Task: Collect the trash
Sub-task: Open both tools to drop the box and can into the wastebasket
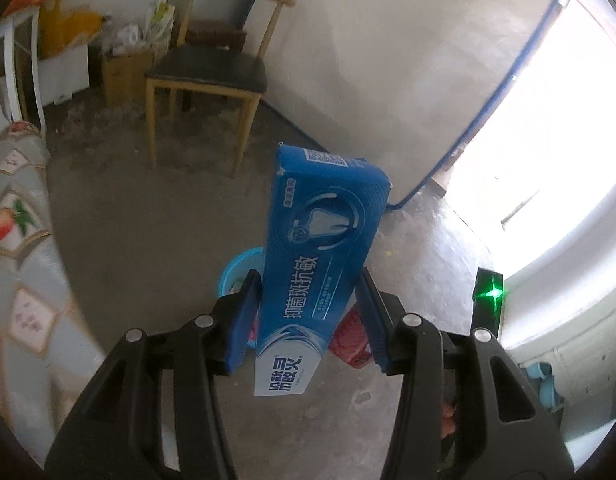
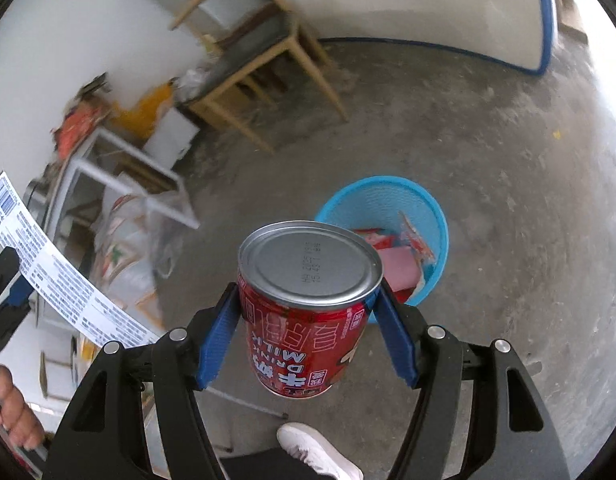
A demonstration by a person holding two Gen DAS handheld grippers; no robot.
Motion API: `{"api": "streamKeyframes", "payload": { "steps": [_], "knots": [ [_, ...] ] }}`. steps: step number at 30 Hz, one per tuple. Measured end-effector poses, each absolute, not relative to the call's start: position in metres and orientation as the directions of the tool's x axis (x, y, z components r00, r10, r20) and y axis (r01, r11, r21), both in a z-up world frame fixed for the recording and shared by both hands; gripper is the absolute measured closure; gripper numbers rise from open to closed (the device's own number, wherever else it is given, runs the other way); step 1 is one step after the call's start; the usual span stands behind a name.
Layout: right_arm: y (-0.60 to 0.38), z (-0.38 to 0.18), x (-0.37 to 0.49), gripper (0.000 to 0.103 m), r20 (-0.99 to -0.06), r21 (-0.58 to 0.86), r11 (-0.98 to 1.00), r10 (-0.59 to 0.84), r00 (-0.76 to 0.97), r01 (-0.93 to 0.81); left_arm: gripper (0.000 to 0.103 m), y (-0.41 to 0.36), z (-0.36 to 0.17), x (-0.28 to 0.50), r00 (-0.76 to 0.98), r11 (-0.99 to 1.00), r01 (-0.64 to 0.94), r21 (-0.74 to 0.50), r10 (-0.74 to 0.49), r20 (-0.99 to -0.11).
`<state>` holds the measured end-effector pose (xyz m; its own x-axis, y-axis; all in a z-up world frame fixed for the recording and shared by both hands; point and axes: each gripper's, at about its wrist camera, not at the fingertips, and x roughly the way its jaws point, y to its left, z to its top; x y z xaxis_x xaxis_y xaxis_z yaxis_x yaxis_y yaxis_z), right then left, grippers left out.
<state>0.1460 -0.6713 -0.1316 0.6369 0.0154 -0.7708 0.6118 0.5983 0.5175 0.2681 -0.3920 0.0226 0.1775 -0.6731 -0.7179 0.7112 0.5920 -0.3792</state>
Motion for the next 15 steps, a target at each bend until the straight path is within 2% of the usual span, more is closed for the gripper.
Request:
{"api": "streamKeyframes", "payload": {
  "steps": [2,3,4,5,10,15],
  "knots": [
    [-0.687,-0.148,0.166,0.037,-0.784,0.519,0.572,0.022,0.620,0.635,0.056,-0.416,0.009,0.286,0.171,0.617,0.685,-0.388,-0.654,-0.737],
    [-0.696,-0.159,0.177,0.036,-0.793,0.516,0.562,0.029,0.608,0.646,0.048,-0.421,0.003,0.290,0.164,0.625,0.670,-0.399,-0.650,-0.742],
    [-0.703,-0.171,0.186,0.035,-0.802,0.511,0.558,0.036,0.596,0.654,0.036,-0.433,-0.006,0.298,0.155,0.639,0.650,-0.410,-0.640,-0.753],
    [-0.712,-0.186,0.195,0.034,-0.817,0.495,0.548,0.029,0.576,0.674,0.033,-0.438,-0.010,0.302,0.160,0.656,0.634,-0.409,-0.629,-0.761],
    [-0.733,-0.240,0.197,0.032,-0.860,0.462,0.461,0.022,0.510,0.758,0.031,-0.430,-0.025,0.307,0.132,0.665,0.596,-0.450,-0.634,-0.762],
    [-0.723,-0.251,0.187,0.032,-0.869,0.431,0.501,0.006,0.495,0.750,0.031,-0.392,-0.016,0.290,0.165,0.648,0.656,-0.387,-0.623,-0.765]
  ]
}}
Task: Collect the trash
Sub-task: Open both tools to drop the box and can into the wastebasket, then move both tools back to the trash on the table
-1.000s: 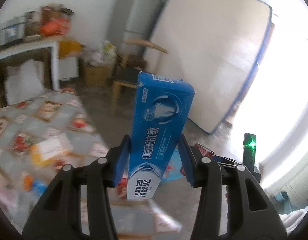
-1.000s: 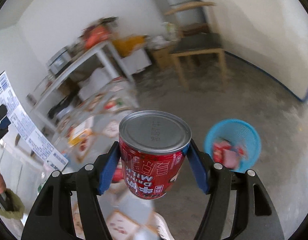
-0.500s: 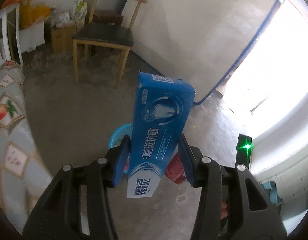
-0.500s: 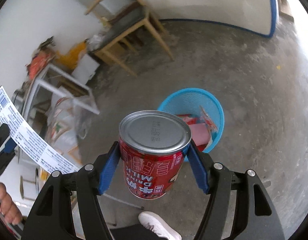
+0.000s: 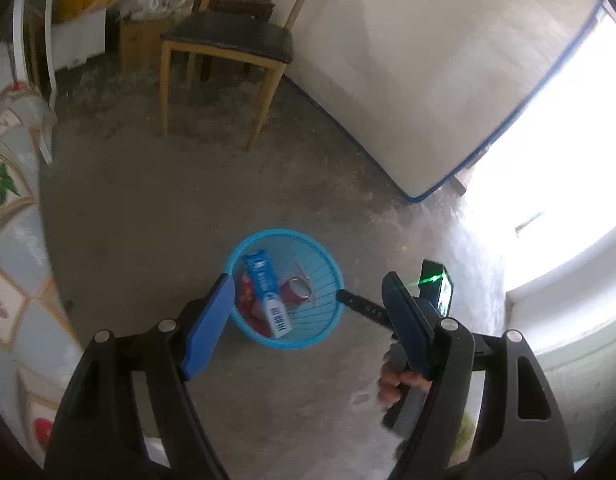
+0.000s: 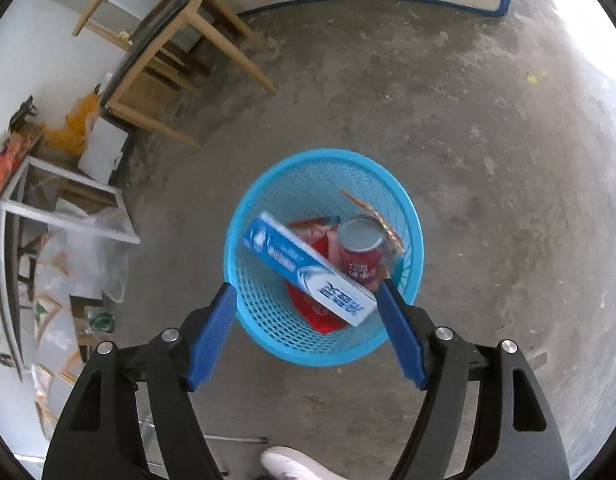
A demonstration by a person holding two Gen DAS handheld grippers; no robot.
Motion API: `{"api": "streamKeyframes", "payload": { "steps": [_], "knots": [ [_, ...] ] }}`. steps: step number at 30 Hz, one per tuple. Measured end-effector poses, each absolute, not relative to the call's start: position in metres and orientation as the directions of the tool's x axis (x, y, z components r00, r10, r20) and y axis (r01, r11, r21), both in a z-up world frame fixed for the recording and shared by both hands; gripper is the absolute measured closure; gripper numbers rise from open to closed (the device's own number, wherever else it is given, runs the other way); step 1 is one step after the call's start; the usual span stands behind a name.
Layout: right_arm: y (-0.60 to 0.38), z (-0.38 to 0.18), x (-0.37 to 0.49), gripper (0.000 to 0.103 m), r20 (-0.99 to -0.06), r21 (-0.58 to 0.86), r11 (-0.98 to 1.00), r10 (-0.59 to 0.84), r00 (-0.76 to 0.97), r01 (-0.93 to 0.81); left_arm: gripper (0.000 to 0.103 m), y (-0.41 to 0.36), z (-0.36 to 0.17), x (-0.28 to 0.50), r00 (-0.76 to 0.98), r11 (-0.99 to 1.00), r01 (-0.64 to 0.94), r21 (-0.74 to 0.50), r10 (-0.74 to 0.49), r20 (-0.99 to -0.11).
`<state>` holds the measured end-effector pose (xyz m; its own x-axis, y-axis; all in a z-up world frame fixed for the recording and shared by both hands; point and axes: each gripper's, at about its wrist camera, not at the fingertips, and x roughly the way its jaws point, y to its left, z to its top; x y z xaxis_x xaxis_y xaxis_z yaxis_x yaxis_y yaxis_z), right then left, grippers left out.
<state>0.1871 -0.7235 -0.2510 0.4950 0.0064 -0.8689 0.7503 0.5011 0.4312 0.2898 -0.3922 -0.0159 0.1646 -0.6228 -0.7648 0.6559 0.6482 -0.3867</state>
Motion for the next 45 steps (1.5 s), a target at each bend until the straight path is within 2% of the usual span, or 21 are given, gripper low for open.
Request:
{"api": "streamKeyframes", "payload": {
  "steps": [9,12,17,27,33,40,44,45],
  "knots": [
    [-0.700,-0.223,0.157,0.032,-0.851,0.435,0.562,0.000,0.525,0.704,0.031,-0.308,0.017,0.259,0.187,0.643,0.648,-0.408,-0.654,-0.733],
    [-0.682,-0.199,0.148,0.031,-0.832,0.447,0.606,0.010,0.555,0.658,0.025,-0.270,0.031,0.238,0.231,0.642,0.665,-0.383,-0.664,-0.712],
    [-0.641,-0.150,0.138,0.021,-0.775,0.495,0.679,0.063,0.628,0.543,0.021,-0.207,0.033,0.208,0.364,0.706,0.635,-0.313,-0.631,-0.685],
    [-0.535,-0.056,0.162,0.016,-0.687,0.500,0.825,0.195,0.700,0.262,0.018,-0.080,0.027,0.156,0.520,0.805,0.526,-0.273,-0.559,-0.646],
    [-0.450,-0.017,0.189,0.016,-0.672,0.456,0.887,0.287,0.683,0.076,0.017,-0.009,0.030,0.140,0.592,0.838,0.431,-0.335,-0.542,-0.596],
    [-0.335,0.023,0.216,0.016,-0.674,0.356,0.921,0.371,0.639,-0.159,0.015,0.094,0.040,0.128,0.714,0.852,0.291,-0.435,-0.496,-0.494],
    [-0.284,0.024,0.233,0.016,-0.695,0.328,0.917,0.397,0.600,-0.227,0.012,0.164,0.034,0.141,0.747,0.825,0.139,-0.548,-0.450,-0.489],
    [-0.273,0.022,0.238,0.016,-0.701,0.323,0.917,0.397,0.592,-0.233,0.012,0.183,0.028,0.151,0.738,0.812,0.085,-0.577,-0.440,-0.511]
  ]
}}
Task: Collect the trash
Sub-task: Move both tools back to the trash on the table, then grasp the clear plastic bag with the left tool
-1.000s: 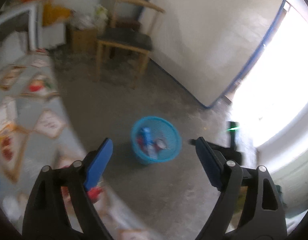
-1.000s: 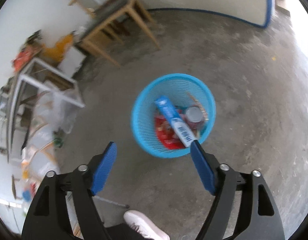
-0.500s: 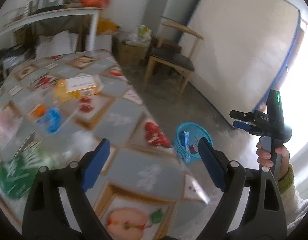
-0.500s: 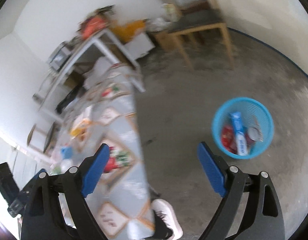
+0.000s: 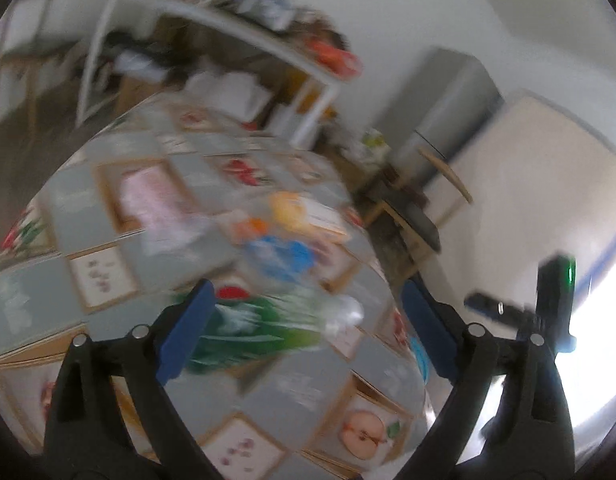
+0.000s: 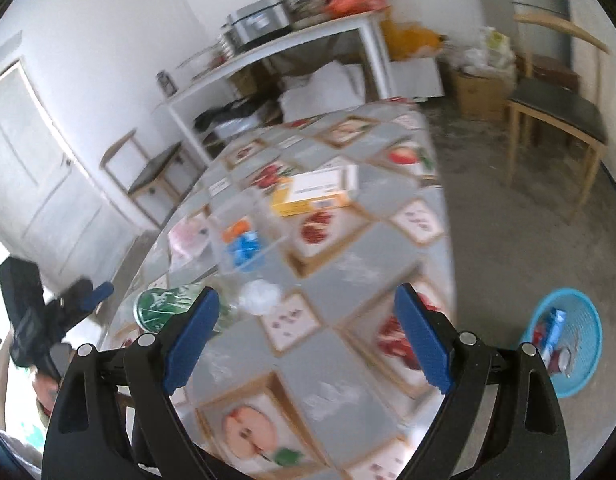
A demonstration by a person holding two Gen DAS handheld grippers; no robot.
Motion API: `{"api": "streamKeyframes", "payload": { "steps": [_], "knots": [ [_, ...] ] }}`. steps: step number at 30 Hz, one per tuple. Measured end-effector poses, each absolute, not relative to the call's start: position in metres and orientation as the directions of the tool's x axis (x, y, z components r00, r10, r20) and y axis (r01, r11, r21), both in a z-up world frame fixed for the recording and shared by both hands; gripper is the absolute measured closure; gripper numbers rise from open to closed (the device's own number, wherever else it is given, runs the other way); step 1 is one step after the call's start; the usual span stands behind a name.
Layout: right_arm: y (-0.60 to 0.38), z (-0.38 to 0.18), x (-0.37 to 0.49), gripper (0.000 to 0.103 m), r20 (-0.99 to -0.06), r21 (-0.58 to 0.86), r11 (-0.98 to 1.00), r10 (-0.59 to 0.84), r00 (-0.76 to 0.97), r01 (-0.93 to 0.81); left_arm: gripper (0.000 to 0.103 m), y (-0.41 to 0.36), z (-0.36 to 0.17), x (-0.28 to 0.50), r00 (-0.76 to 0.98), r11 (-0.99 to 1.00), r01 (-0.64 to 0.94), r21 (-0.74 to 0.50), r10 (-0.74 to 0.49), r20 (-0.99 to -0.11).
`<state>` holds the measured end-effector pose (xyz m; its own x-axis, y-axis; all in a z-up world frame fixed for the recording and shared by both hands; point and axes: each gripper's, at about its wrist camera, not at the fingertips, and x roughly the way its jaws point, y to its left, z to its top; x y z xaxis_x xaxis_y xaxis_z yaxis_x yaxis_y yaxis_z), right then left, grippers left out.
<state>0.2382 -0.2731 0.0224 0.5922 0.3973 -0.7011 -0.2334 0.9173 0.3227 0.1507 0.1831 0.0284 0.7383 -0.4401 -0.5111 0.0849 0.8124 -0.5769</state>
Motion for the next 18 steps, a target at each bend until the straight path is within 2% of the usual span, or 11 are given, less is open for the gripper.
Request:
{"api": "streamKeyframes", "payload": {
  "steps": [9,18],
  "knots": [
    [-0.214,0.016,0.288,0.016,-0.730,0.300,0.922,0.387,0.563,-0.246,0.012,0.264,-0.022,0.231,0.641,0.728,-0.182,-0.661,-0.422,-0.641],
    [-0.210,-0.009,0.311,0.016,-0.766,0.325,0.925,0.380,0.518,-0.197,0.012,0.264,-0.054,0.315,0.535,0.751,-0.277,-0.599,-0.397,-0.745]
  ]
}}
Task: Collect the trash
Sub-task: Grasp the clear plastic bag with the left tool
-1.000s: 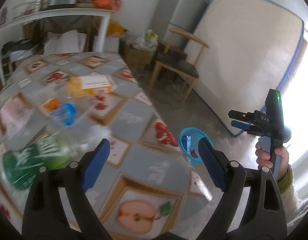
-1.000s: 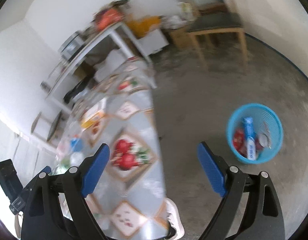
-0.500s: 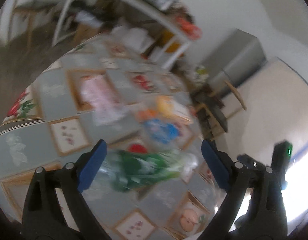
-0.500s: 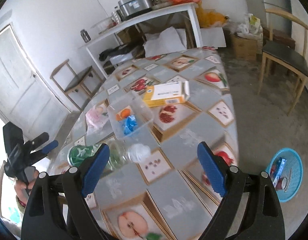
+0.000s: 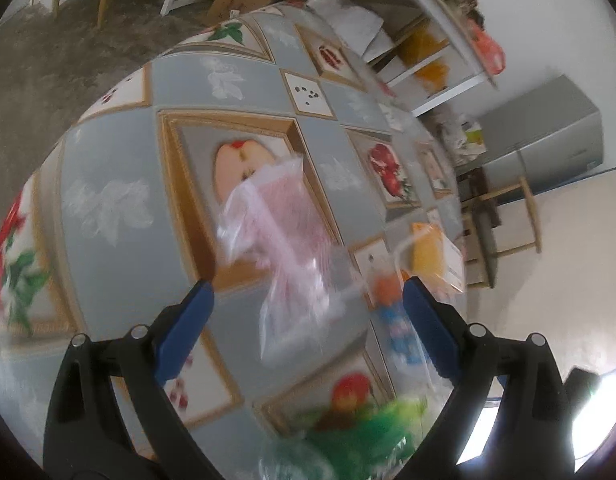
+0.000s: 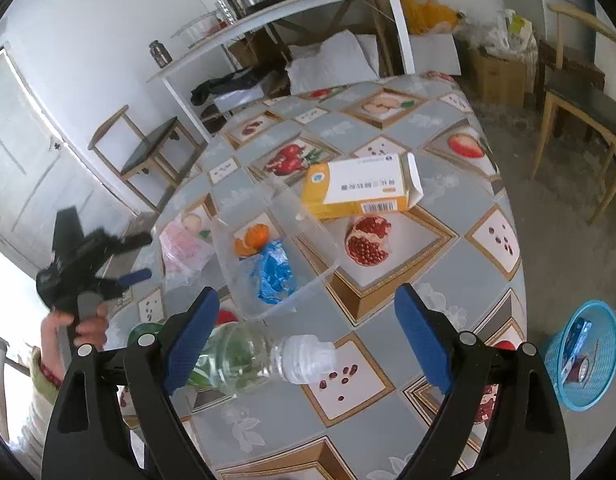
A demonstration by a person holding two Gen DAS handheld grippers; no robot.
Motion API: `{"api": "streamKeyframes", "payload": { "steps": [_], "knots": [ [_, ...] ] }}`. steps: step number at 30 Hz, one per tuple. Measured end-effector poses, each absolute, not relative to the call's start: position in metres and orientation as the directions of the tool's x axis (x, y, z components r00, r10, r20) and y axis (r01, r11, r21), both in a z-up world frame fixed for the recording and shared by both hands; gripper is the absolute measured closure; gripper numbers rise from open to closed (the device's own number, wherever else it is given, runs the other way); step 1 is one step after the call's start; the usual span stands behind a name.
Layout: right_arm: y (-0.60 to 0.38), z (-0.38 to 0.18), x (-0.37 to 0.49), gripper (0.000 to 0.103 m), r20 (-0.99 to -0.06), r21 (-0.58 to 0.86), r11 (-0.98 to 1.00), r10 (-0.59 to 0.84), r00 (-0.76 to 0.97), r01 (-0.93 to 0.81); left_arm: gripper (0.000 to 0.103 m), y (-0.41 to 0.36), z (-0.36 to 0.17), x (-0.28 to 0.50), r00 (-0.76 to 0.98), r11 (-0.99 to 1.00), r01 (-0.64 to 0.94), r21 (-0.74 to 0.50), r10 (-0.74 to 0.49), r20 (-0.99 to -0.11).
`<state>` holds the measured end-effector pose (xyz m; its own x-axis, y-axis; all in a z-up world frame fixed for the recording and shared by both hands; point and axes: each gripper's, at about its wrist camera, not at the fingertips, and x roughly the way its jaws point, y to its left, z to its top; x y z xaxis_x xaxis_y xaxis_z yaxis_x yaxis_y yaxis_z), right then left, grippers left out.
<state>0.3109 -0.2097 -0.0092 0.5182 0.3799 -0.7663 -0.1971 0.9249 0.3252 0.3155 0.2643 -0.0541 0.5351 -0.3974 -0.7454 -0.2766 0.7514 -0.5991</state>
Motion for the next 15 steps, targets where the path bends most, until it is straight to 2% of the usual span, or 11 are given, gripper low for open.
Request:
{"api": "streamKeyframes", "payload": {
  "steps": [11,15],
  "knots": [
    [-0.225,-0.021,0.314,0.016,-0.773,0.338,0.929,0.364,0.519,-0.150,0.013,0.232,-0.067,0.367,0.458,0.919,-0.271,-0.288,-0.140,-0.878],
    [-0.228,-0.020,0.313,0.016,-0.773,0.326,0.933,0.355,0.527,-0.150,0.029,0.229,-0.067,0.367,0.447,0.952,-0.220,-0.213,-0.096,-0.889]
  ]
}}
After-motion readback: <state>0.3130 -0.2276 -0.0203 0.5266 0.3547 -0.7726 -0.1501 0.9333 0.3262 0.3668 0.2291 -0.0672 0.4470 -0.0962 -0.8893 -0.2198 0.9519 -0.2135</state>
